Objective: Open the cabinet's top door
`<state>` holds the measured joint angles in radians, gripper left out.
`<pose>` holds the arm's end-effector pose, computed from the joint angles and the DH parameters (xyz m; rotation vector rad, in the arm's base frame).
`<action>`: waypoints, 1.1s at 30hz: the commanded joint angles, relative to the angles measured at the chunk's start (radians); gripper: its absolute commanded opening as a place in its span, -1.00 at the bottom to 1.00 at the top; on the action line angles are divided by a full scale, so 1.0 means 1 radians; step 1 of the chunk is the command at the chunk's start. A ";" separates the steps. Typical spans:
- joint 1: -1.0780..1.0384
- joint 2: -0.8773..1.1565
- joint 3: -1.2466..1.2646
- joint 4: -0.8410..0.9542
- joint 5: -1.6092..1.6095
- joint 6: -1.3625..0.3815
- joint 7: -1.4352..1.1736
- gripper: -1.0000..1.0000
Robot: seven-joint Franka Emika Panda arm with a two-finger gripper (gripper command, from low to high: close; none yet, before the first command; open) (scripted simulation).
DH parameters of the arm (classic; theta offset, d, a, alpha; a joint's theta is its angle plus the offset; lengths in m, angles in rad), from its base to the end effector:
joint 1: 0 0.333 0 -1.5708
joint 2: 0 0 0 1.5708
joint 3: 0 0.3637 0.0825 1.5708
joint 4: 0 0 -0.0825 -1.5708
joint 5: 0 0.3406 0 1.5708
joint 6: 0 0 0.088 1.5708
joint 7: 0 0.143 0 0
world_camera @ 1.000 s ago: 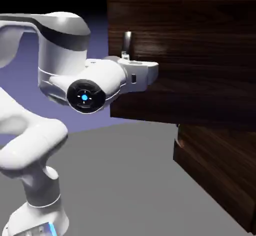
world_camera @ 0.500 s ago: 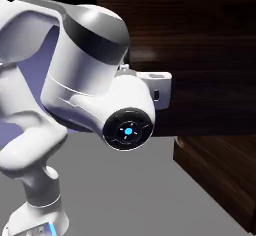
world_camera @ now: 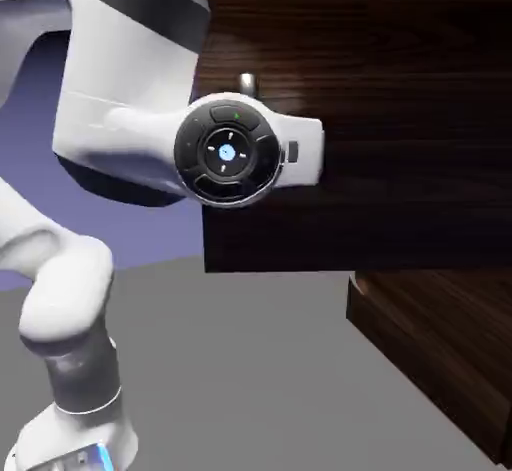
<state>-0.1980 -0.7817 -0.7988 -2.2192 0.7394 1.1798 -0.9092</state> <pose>0.1161 -0.2005 0.6400 -1.8788 -0.3483 -0.7930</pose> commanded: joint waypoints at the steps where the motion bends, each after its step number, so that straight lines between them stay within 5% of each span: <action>1: 0.029 -0.036 -0.011 -0.013 -0.016 0.032 0.022 -1.00; 18: 0.573 -0.642 -0.205 -0.115 -0.286 0.445 0.405 -1.00; 33: 0.970 -0.687 -0.359 0.394 -0.381 0.038 0.519 -1.00</action>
<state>0.7723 -1.4691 -1.1579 -1.8254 0.3587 1.2169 -0.3903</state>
